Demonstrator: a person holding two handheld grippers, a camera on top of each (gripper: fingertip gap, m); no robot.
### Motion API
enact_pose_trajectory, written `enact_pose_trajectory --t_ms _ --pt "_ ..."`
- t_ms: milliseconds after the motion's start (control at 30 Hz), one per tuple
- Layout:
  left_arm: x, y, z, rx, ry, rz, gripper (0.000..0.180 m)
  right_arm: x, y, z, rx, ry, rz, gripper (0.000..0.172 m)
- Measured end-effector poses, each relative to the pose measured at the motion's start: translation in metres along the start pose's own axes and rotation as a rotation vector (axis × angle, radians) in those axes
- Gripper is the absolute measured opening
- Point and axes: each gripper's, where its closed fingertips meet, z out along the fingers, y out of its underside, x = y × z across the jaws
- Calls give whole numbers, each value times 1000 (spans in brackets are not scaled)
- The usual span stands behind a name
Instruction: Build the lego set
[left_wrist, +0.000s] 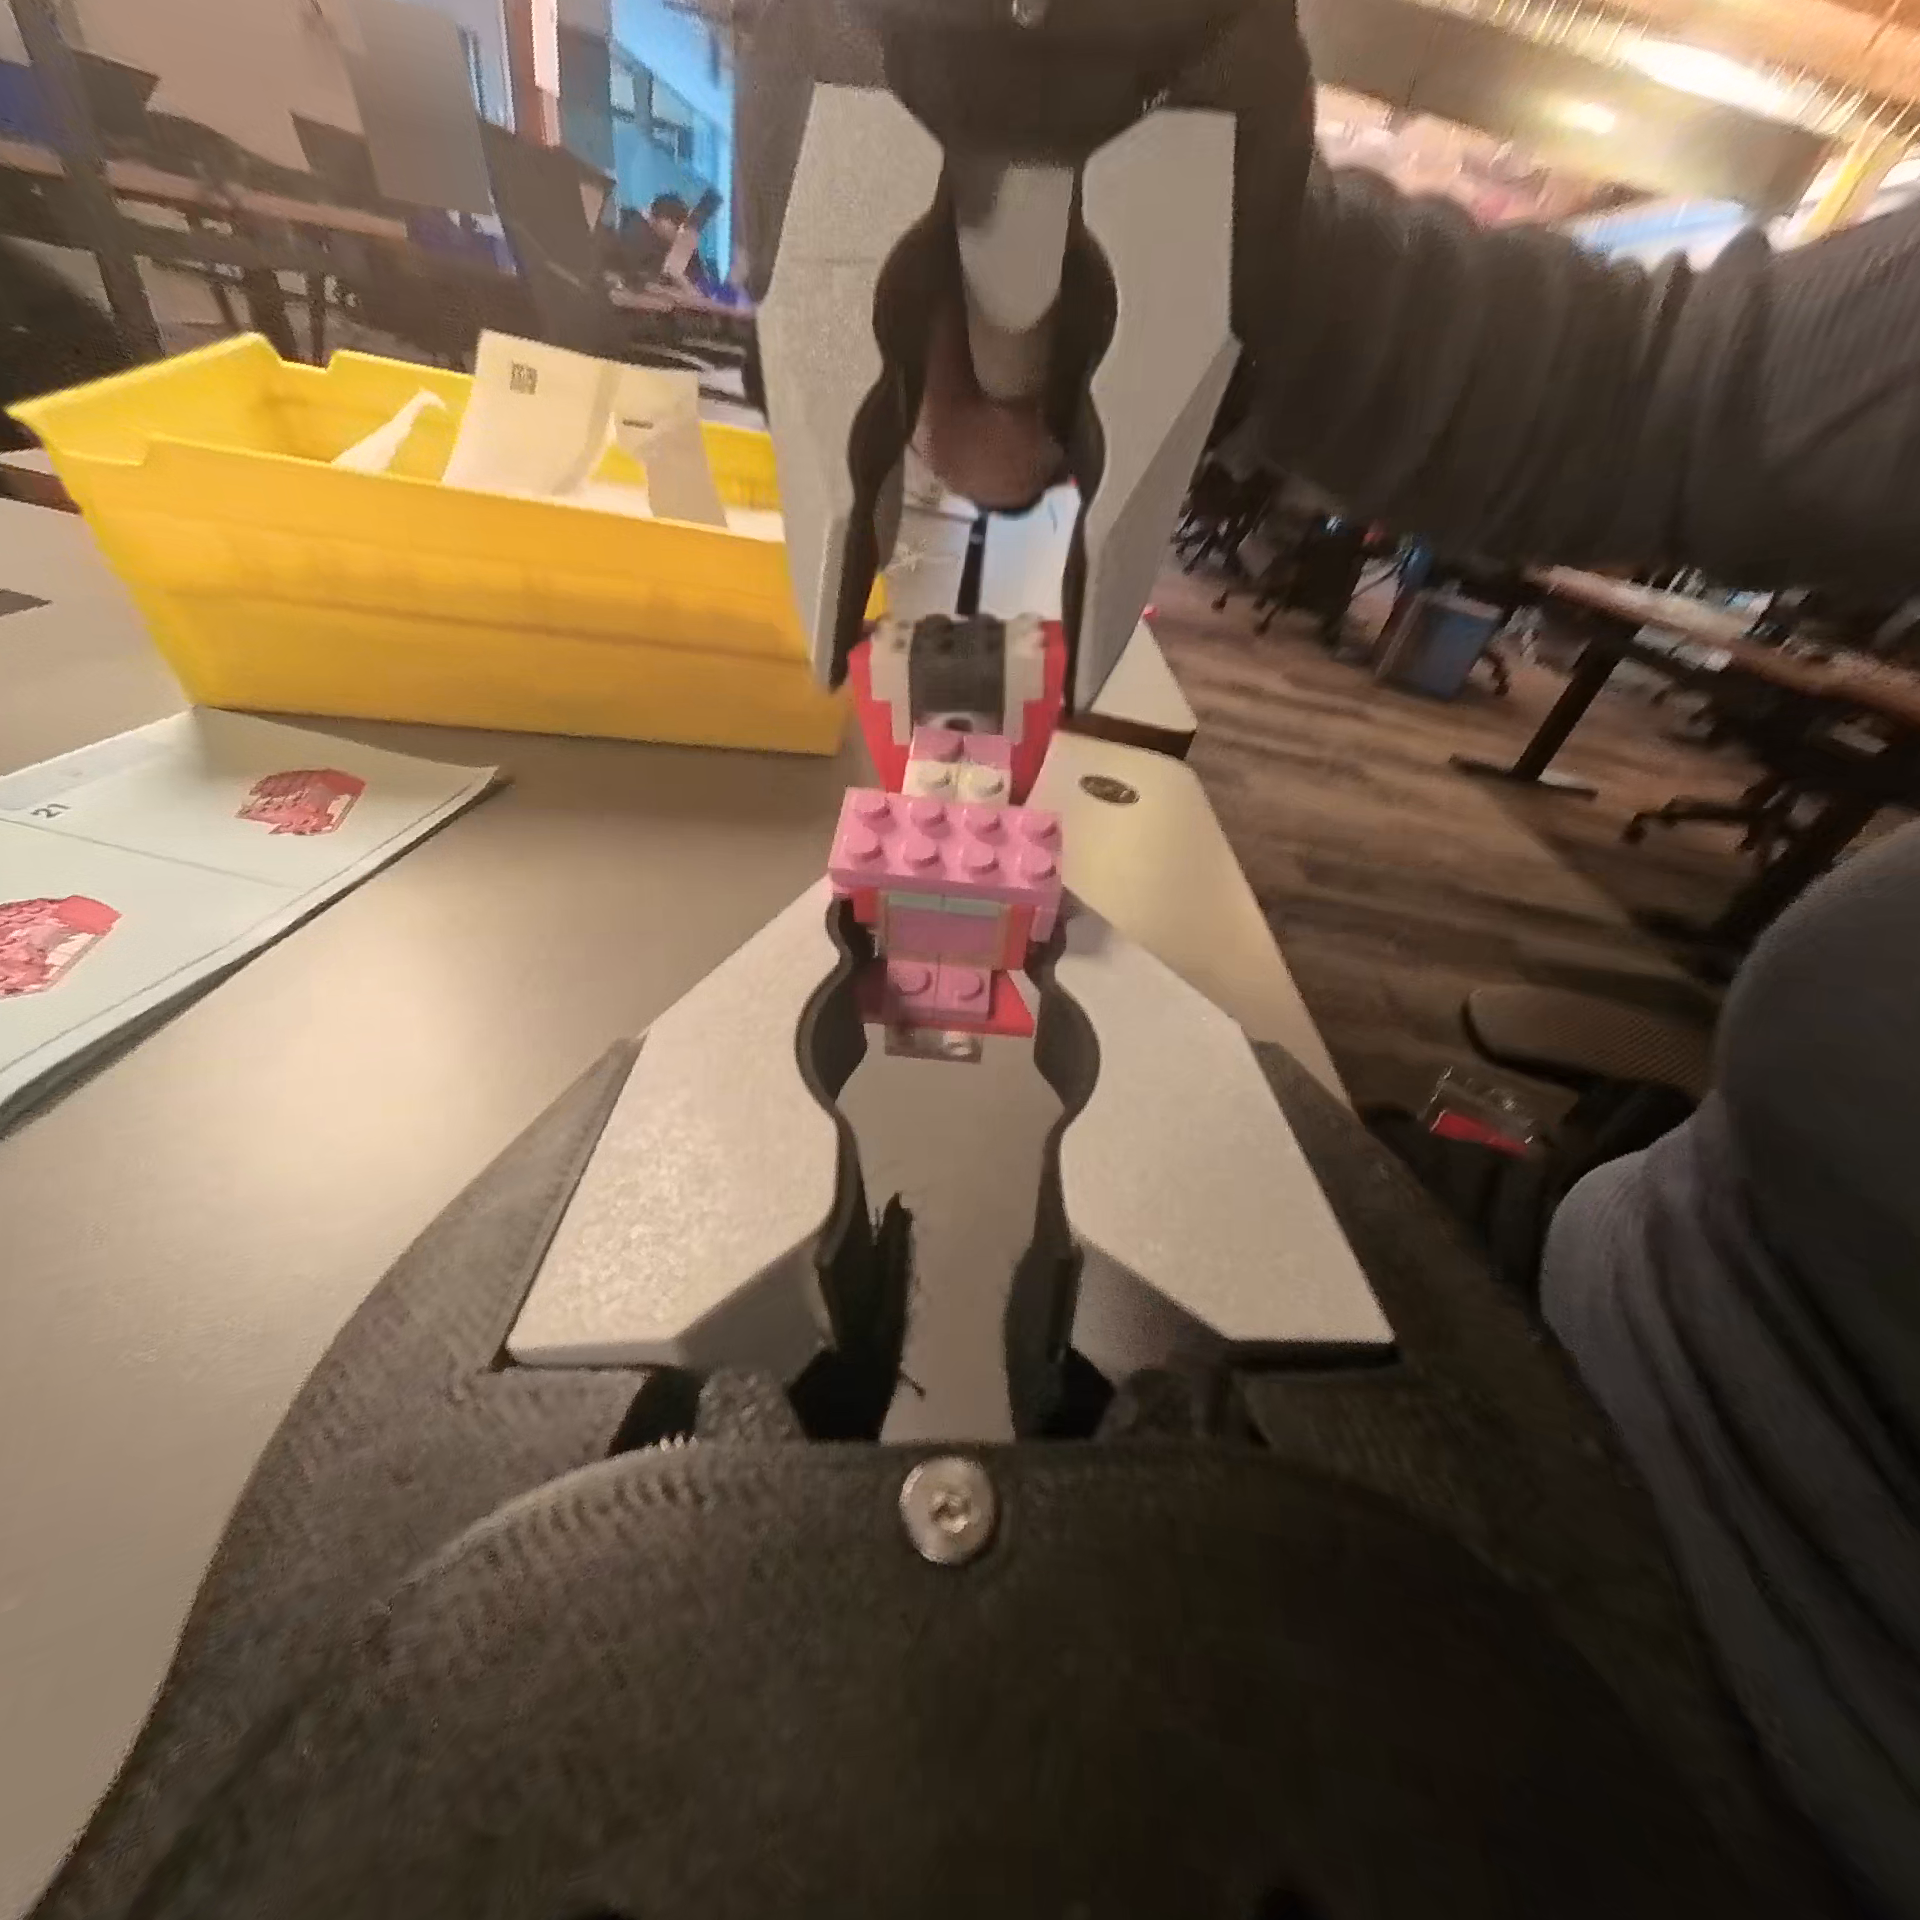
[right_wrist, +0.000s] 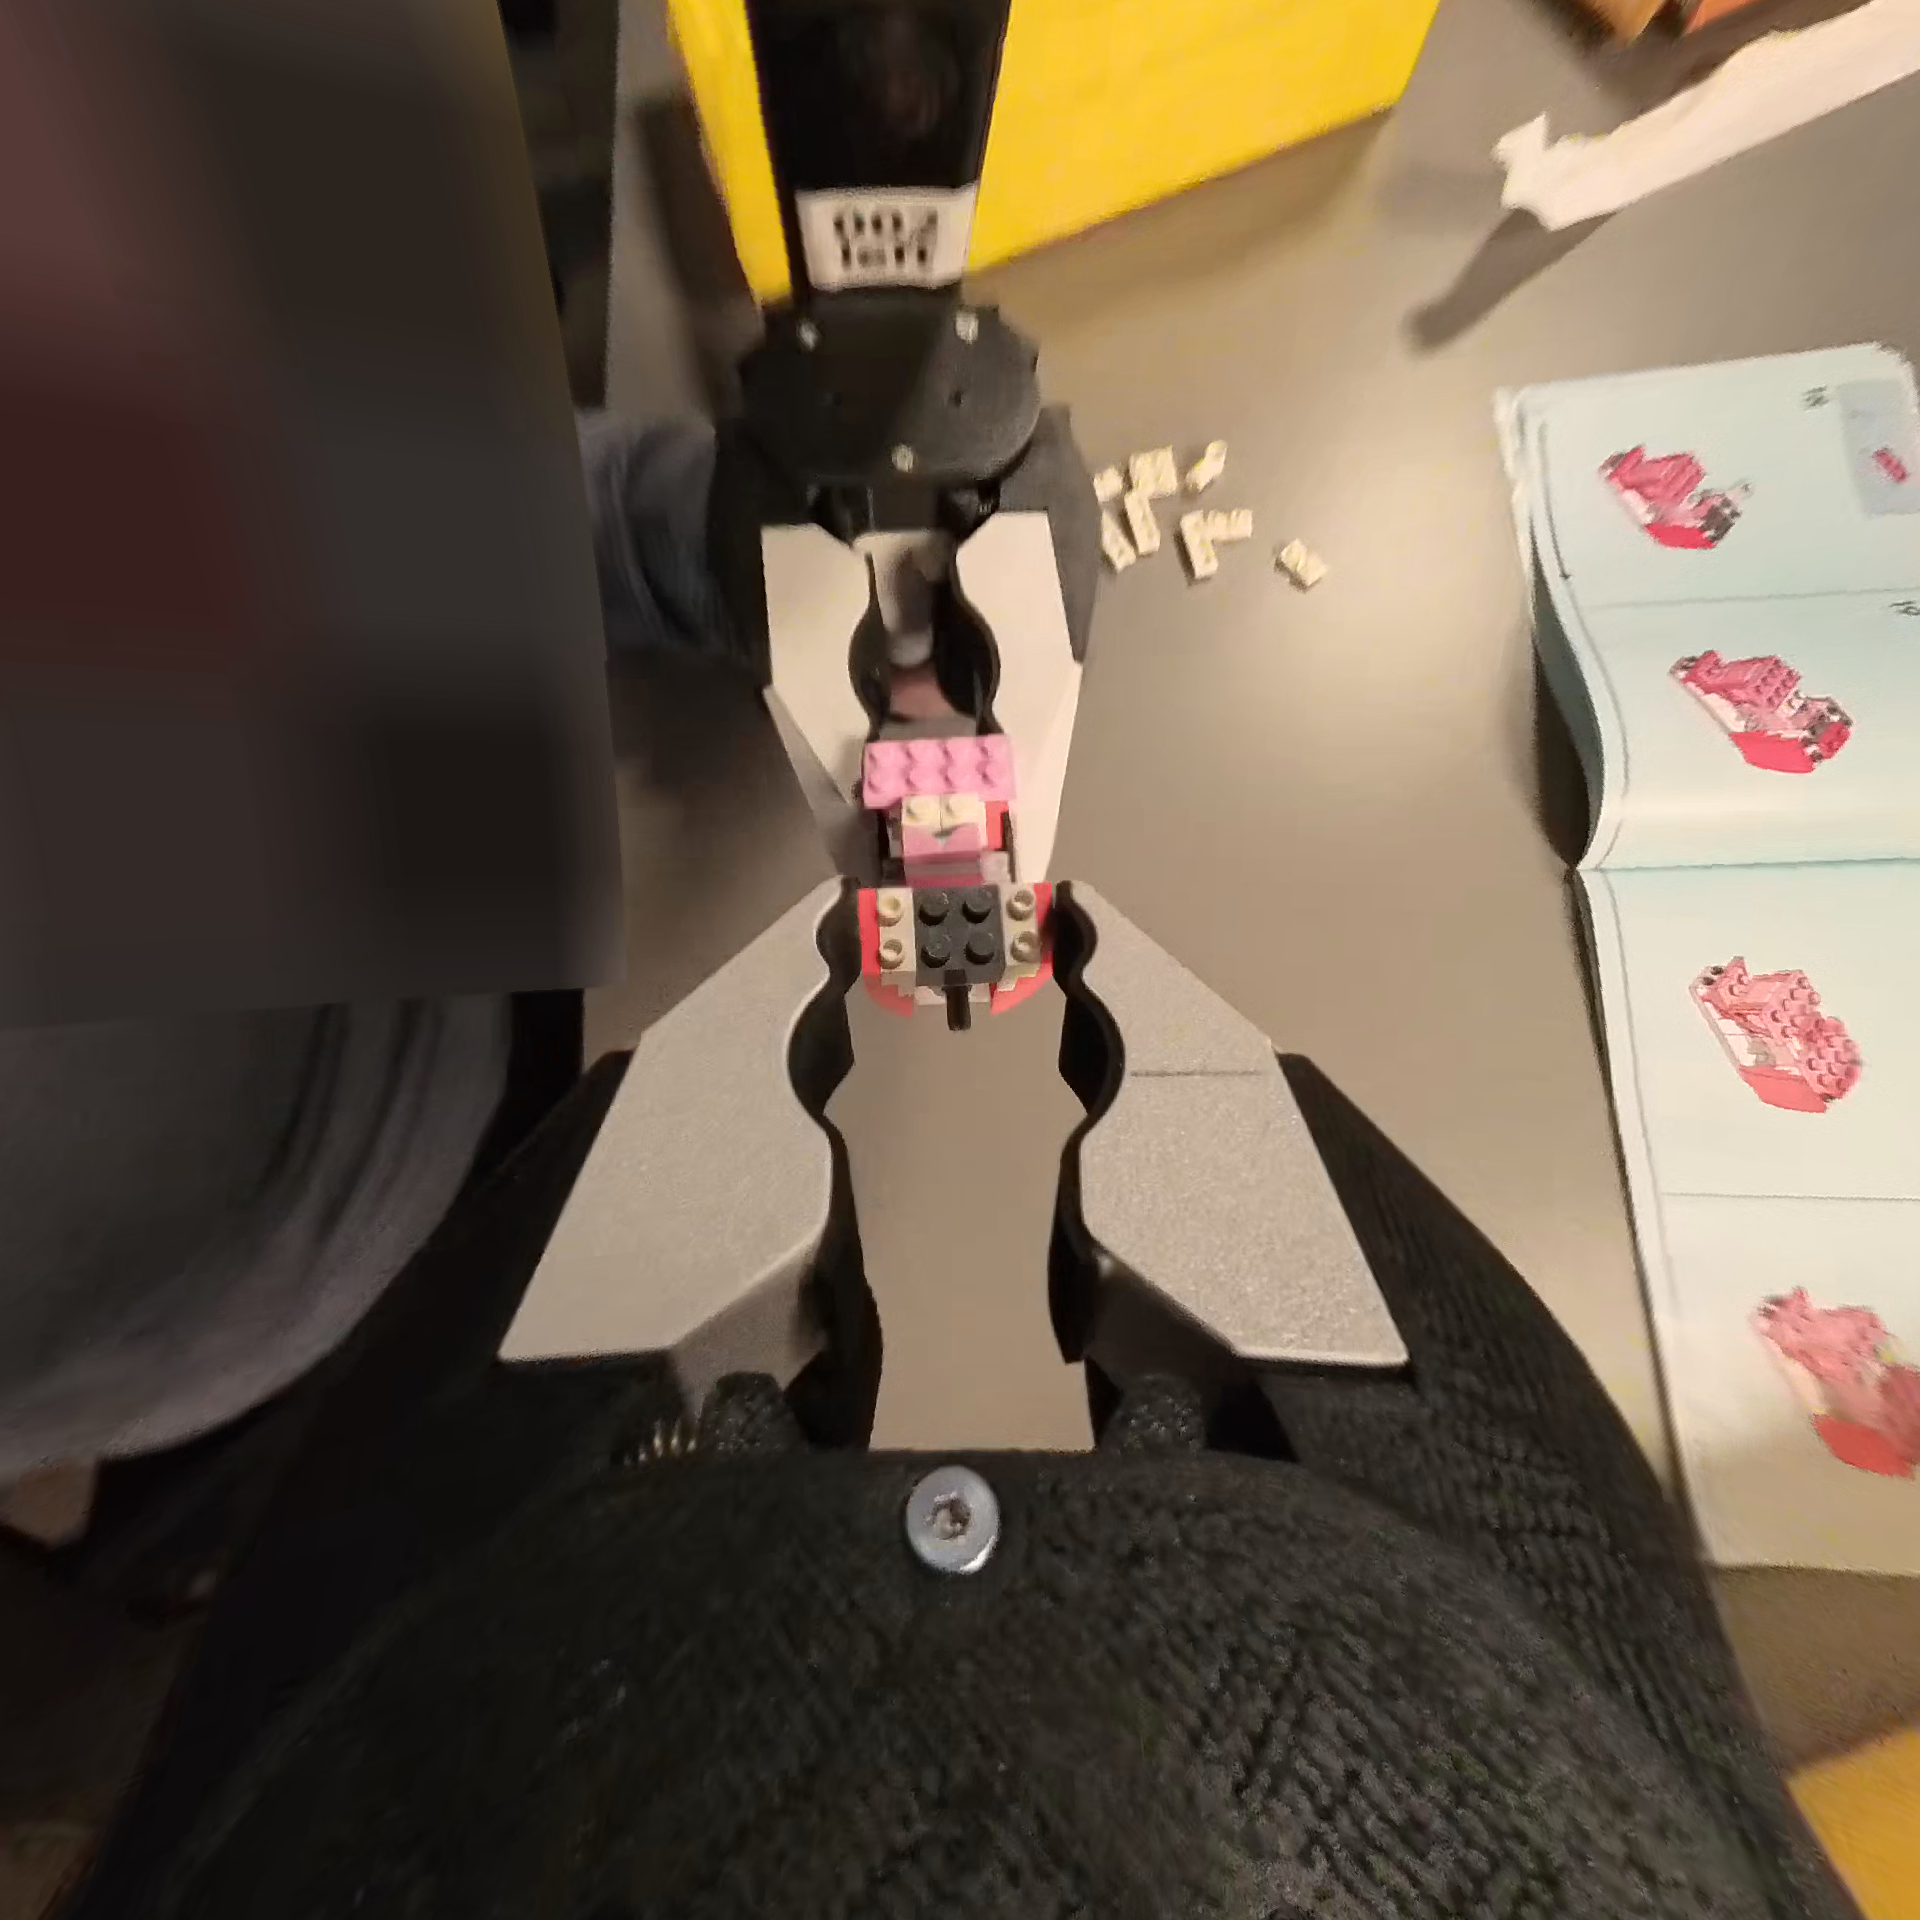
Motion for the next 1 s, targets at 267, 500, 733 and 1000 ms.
enact_pose_trajectory --t_ms 267,500,733,1000 --pt "4 0 0 -1 35 -19 27 -2 -4 -3 105 -11 47 36" --pt "4 -1 0 7 42 -35 27 -3 1 5 38 6 13 36" --pt "5 -2 -1 12 52 -40 27 -4 -2 11 48 23 -11 36" --pt "13 -11 -2 86 119 -71 27 -13 -14 8 105 22 -78 38"
